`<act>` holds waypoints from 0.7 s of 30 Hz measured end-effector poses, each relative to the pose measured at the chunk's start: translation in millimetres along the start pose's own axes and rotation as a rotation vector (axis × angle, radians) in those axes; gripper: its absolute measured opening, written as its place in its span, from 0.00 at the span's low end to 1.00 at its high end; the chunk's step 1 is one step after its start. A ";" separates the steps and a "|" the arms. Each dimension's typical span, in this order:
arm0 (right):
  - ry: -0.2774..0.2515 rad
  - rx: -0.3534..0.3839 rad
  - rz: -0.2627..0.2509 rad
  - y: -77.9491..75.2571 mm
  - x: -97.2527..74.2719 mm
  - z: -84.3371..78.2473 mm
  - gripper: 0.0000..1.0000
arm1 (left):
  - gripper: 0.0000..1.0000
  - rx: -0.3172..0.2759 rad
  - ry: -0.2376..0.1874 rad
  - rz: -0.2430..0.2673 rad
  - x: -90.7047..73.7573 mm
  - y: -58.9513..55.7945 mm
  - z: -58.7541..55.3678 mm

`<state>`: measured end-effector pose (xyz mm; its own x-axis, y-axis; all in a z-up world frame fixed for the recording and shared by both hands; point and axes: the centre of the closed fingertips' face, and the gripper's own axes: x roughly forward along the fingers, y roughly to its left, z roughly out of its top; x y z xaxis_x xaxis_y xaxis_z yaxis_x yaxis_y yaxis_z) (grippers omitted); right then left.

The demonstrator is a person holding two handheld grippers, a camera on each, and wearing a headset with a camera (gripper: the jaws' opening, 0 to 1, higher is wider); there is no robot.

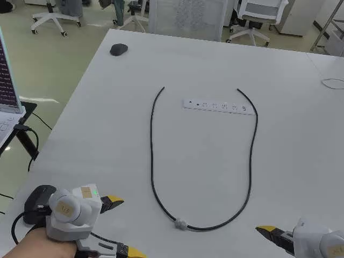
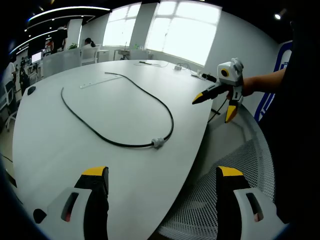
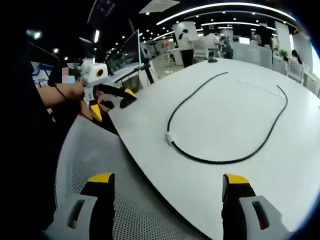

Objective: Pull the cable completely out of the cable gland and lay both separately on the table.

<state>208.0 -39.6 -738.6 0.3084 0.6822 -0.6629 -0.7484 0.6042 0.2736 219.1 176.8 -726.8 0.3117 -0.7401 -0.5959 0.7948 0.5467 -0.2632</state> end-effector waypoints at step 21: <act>-0.020 0.047 0.070 10.5 4.2 11.8 0.99 | 0.99 -0.012 -0.020 0.009 2.9 8.0 5.9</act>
<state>208.4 -25.6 -730.3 0.2686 0.7312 -0.6270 -0.7405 0.5731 0.3511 229.5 176.7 -726.1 0.3290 -0.7426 -0.5834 0.7858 0.5578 -0.2670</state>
